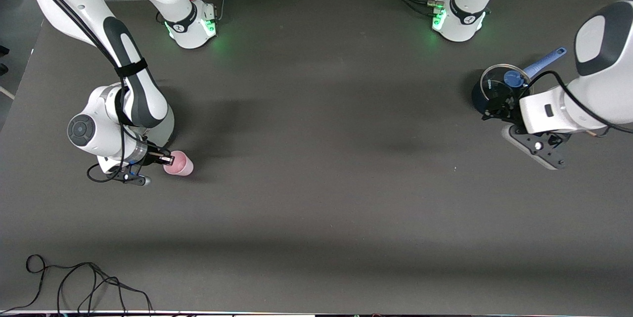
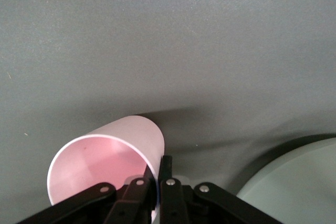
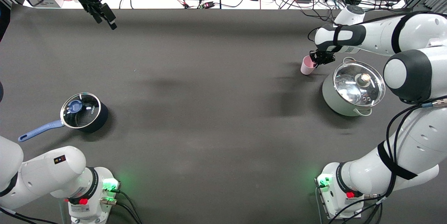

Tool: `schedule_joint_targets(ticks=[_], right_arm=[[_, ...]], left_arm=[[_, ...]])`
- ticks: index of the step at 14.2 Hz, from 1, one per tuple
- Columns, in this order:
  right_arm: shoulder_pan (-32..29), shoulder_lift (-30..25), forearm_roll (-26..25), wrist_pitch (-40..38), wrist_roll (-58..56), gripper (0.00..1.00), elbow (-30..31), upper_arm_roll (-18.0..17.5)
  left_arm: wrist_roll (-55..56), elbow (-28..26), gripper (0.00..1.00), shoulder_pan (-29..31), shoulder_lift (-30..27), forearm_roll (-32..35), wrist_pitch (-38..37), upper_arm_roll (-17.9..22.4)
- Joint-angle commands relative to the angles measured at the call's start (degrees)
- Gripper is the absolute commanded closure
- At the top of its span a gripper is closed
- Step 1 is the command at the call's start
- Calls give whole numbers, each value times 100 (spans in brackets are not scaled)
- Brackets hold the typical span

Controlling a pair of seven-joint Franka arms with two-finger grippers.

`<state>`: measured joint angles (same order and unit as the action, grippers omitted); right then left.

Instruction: Transfer pink cup from left to right arm

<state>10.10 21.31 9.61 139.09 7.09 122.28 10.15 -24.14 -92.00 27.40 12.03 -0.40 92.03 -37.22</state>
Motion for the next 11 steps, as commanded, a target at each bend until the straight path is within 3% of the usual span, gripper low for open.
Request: schedule_joint_targets(ticks=[1,3,6,9,11], right_arm=[[9,-135,-12,-48,-94,51,6,-4],[18,-407,-12,-363,-77,26,-20,-4],[18,-1109,-20,-1101,-50,0,-142,4],[18,-1777,-99,-1970,-50,0,-450,39],[-8,-2147,-126,-2699,-50,0,-748,75]], left_arm=[[137,130,0,63,-8,285,-238,39],[172,331,0,116,35,330,-536,144],[620,437,0,38,80,628,-704,215],[856,429,0,46,97,734,-704,223],[1732,438,0,81,106,752,-704,224]])
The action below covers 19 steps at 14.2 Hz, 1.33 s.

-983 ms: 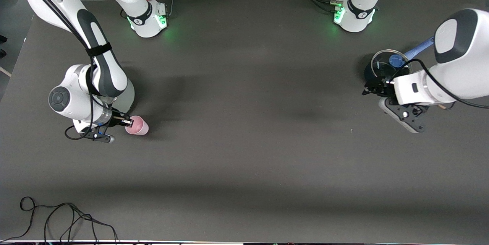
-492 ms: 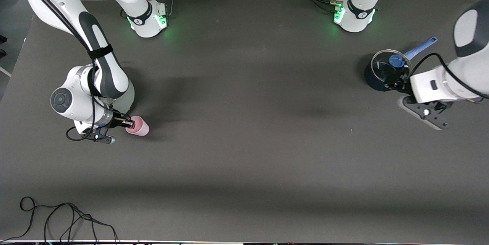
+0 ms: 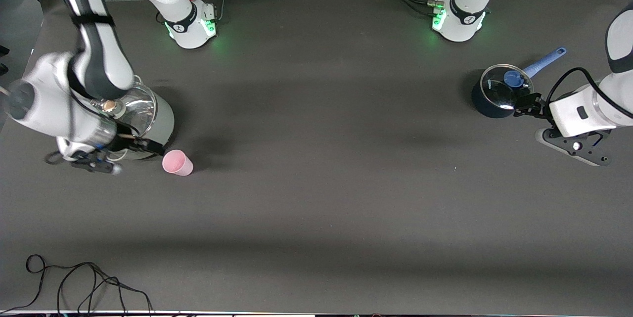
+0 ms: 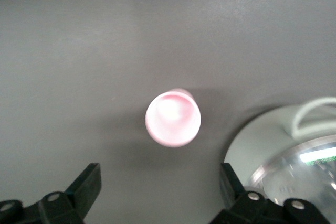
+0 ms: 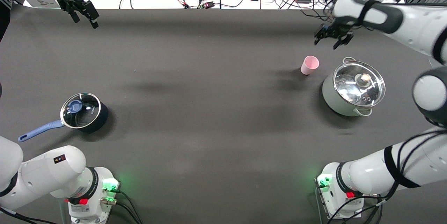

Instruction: Transfer pink cup from left to right arm

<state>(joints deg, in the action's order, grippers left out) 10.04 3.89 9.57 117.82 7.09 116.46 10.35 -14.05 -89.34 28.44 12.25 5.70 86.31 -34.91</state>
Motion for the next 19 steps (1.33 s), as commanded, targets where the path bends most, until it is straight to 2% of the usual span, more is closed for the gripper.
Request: schedule_joint_targets(ticks=[1,3,6,8,12,13,14,17,19], right_arm=[[-19,-598,-261,-845,-50,0,-289,63],[-11,-915,-691,-1408,-93,0,-614,90],[-2,-969,-737,-2375,-111,0,-1413,90],[7,-969,-763,-2579,-111,0,-1669,90],[7,-925,-816,-2588,-129,0,-1705,72],[7,-934,-816,-2588,-129,0,-1705,64],[7,-934,-825,-2597,-129,0,-1697,72],[24,-943,-834,-2597,-129,0,-1697,46],[24,-943,-947,-2571,-129,0,-1697,2]], left_arm=[[1024,163,0,-14,76,160,-140,-7],[1132,258,0,12,58,98,-158,-7],[1141,224,0,109,-55,133,-36,-7],[1141,154,0,109,-204,160,113,-7],[1255,-461,0,161,-723,143,562,10],[1247,-453,0,92,-741,99,554,149],[1212,-461,0,-222,-802,81,536,473],[1168,-470,0,-1942,-996,-121,510,2325],[1167,-462,0,-2814,-1023,-139,510,3144]])
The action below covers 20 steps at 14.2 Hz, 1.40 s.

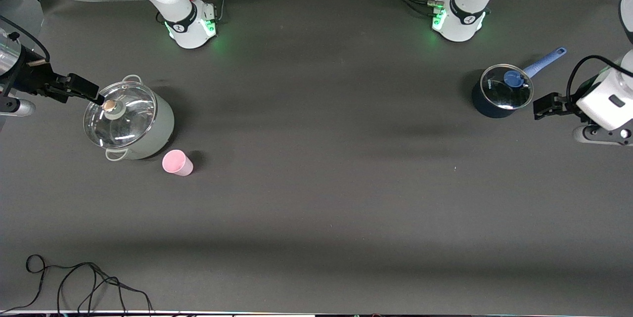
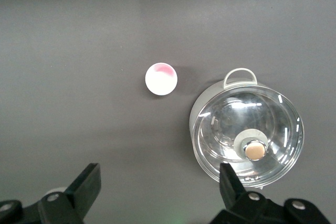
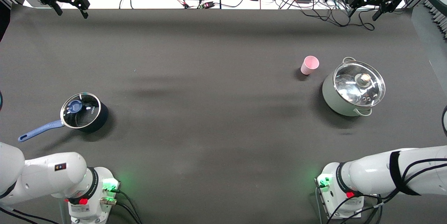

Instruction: Transfer pink cup from left to right arm

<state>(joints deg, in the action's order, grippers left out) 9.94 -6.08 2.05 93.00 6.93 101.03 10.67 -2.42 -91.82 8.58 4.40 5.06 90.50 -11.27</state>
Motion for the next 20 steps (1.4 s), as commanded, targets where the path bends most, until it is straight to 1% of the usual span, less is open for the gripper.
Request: schedule_joint_targets(ticks=[1,2,3,4,5,8,11,13,14,20], right_arm=[[0,71,-214,-89,-113,0,-162,-73],[-122,89,-214,-98,-113,0,-197,-239],[-419,141,-214,-115,-122,0,-310,-510],[-710,238,-214,-115,-122,0,-442,-887],[-860,317,-222,-115,-104,0,-583,-1109],[-827,449,-258,-115,-104,0,-768,-1164],[-765,450,-258,-115,-122,0,-751,-1120],[-756,450,-258,-115,-104,0,-751,-1120],[-748,450,-258,-115,-104,0,-751,-1120],[-739,458,-258,-115,-34,0,-742,-1146]], left_arm=[[-13,-188,0,-1154,-238,-93,91,1088],[-13,-161,0,-1227,-238,-198,91,1161],[-56,-109,0,-1202,-238,-303,91,1162],[-100,-74,0,-1201,-238,-391,82,1162],[-144,-47,0,-1193,-238,-409,73,1162],[-189,-21,0,-1184,-238,-418,64,1162],[-83,50,0,-1140,-203,-436,90,1092],[30,85,0,-886,-203,-777,99,934],[-82,137,0,-867,-176,-814,65,933],[-57,155,0,-903,-167,-726,-15,951]])
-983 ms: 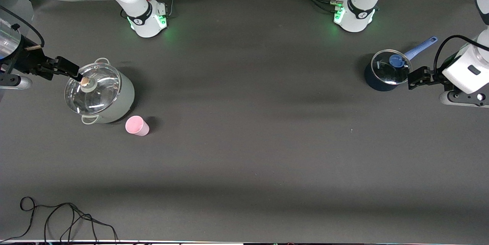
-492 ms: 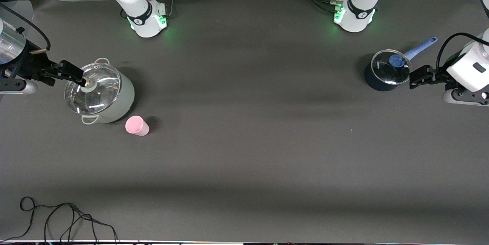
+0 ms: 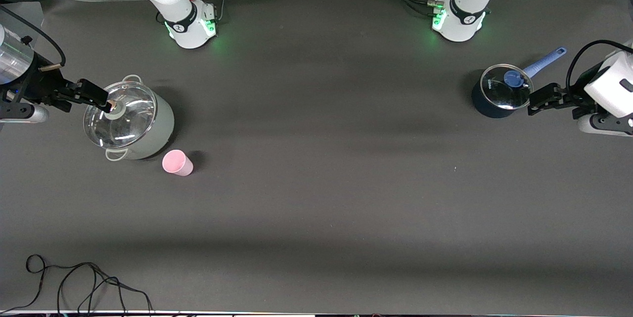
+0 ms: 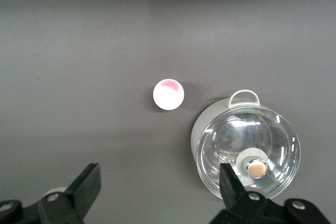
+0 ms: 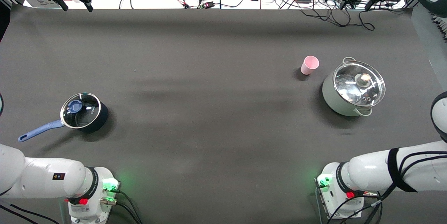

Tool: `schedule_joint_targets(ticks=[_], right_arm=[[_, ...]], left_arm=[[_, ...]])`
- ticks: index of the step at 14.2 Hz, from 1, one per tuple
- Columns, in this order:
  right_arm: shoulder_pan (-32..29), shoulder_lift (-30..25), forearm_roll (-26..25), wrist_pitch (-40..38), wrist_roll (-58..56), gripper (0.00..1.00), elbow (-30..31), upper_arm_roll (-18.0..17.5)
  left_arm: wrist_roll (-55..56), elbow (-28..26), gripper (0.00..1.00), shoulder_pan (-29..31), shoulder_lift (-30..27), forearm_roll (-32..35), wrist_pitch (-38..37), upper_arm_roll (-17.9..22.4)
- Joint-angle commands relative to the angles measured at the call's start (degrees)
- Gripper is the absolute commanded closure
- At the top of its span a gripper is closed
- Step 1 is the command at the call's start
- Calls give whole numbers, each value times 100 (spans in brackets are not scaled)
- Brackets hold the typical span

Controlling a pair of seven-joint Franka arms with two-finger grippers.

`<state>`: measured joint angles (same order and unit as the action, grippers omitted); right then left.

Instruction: Transfer pink cup from left to right arm

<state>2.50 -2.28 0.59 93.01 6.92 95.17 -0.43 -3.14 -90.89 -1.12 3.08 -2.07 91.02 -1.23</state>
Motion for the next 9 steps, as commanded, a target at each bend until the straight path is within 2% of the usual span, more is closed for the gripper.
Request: schedule_joint_targets(ticks=[1,9], right_arm=[[-4,78,-103,-125,-33,0,-166,-36],[-4,87,-103,-116,-42,0,-166,-27]], left_arm=[[16,63,0,60,-44,83,-93,-62],[16,107,0,51,-26,216,-172,-79]])
